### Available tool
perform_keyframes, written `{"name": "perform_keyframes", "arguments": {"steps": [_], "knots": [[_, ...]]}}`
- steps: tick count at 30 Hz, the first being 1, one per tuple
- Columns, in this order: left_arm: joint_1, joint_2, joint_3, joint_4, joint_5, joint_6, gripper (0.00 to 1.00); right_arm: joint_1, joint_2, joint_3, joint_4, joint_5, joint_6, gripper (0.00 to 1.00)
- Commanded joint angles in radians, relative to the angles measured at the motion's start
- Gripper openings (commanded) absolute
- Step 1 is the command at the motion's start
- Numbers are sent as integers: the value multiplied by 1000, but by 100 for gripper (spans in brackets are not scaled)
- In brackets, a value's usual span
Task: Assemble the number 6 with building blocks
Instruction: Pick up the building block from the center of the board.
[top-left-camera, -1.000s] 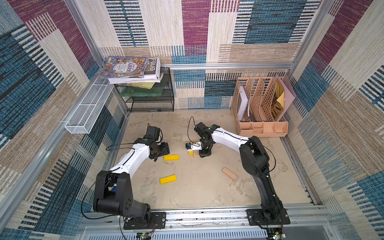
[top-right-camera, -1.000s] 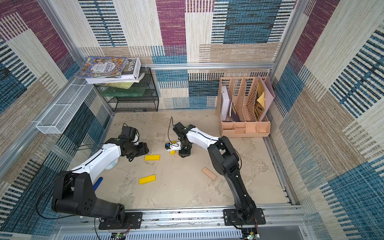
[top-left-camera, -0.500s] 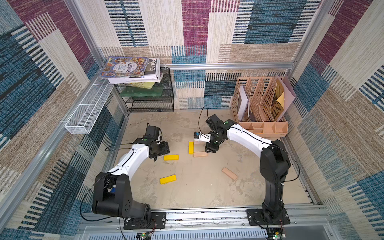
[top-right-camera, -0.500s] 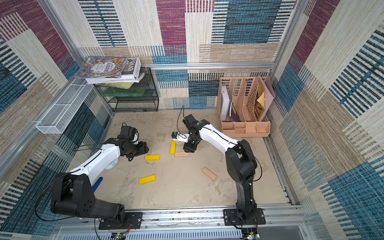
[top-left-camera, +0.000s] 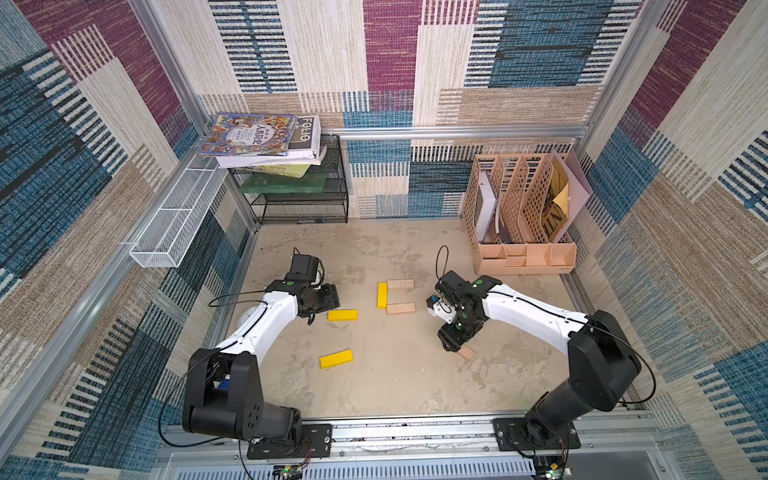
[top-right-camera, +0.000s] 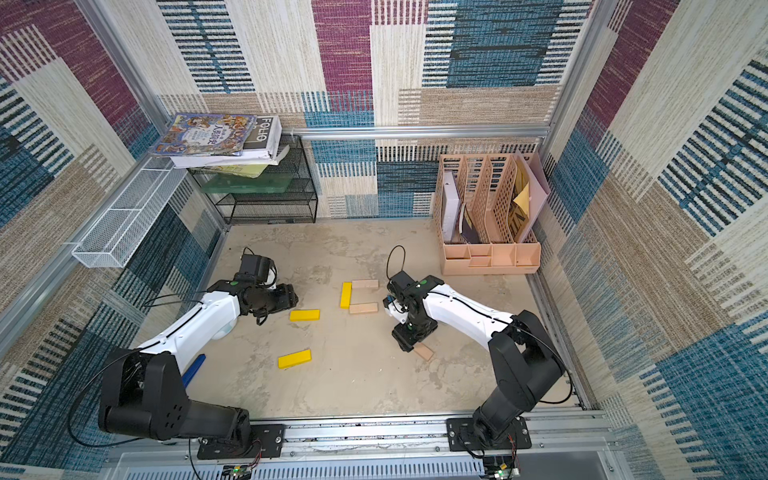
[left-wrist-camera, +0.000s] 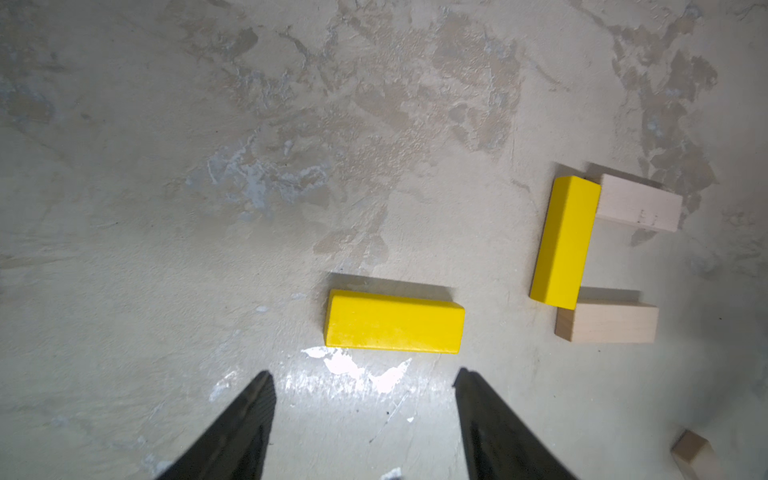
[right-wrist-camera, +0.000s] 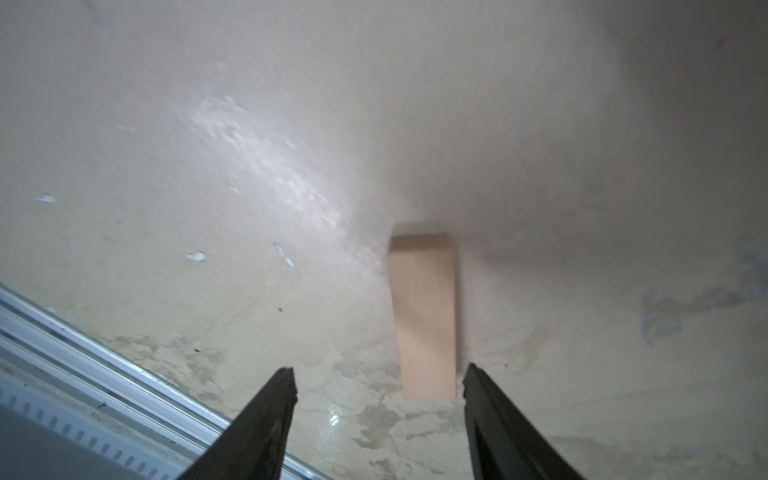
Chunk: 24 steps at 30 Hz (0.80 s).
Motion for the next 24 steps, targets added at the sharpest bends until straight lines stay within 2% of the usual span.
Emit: {"name": "perform_keyframes", "arguments": {"steps": [1, 8, 24], "knots": [[0, -2, -2, 17, 23, -10, 72, 1, 11, -7, 39, 120, 138, 68], [0, -10, 9, 4, 25, -11, 72, 4, 59, -17, 68, 114, 128, 67], [1, -57, -41, 9, 19, -17, 72, 32, 123, -13, 0, 89, 156, 63]]}}
